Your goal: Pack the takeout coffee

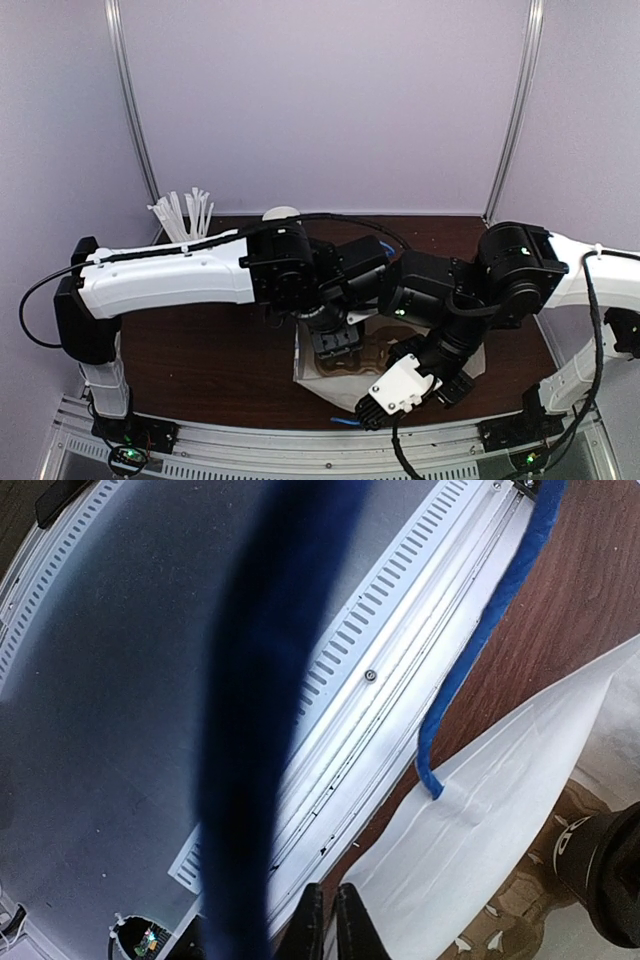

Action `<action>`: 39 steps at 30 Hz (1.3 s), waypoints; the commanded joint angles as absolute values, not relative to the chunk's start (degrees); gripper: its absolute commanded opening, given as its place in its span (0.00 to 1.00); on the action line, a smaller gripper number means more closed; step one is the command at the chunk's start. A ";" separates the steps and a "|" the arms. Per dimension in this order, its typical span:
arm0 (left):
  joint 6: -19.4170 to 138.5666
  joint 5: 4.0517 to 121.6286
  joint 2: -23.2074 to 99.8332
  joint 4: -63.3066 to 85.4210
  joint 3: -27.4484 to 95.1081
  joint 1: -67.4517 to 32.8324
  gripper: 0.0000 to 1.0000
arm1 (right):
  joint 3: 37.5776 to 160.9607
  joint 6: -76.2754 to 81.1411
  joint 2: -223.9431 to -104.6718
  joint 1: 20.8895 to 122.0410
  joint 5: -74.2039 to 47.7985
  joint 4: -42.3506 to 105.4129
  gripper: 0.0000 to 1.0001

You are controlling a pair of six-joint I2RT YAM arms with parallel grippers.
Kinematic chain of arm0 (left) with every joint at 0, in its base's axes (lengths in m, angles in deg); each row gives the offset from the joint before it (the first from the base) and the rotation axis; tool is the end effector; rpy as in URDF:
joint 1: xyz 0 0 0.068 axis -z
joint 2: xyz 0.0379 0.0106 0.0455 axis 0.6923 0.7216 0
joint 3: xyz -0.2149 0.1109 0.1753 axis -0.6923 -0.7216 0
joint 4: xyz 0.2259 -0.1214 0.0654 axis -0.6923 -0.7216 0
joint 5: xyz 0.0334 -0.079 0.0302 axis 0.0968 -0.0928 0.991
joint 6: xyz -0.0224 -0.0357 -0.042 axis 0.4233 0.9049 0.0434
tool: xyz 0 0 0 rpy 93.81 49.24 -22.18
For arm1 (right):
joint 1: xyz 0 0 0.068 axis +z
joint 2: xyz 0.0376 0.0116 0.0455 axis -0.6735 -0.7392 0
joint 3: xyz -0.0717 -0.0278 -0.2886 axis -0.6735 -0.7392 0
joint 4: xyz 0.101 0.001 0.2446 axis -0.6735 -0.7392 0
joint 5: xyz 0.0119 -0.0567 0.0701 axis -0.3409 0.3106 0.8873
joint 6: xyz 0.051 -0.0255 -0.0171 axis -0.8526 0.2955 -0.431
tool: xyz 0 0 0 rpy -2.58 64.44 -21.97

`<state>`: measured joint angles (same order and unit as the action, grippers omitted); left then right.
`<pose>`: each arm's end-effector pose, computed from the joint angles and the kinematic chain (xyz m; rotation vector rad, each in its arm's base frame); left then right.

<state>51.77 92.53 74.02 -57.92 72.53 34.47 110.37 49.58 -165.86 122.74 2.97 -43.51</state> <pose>0.1005 -0.4060 0.3380 1.4944 2.1296 0.0258 0.0265 0.2616 0.3713 -2.5634 1.3440 0.7341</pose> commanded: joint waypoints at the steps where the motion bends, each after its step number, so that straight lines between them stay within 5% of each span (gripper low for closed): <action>1: 52.82 94.56 71.31 -52.34 71.05 34.98 0.35 | 111.40 49.77 -166.18 122.85 3.19 -45.04 0.07; 39: 45.52 96.36 71.93 -45.03 62.29 34.96 0.30 | 111.62 49.59 -167.04 122.76 1.59 -45.06 0.08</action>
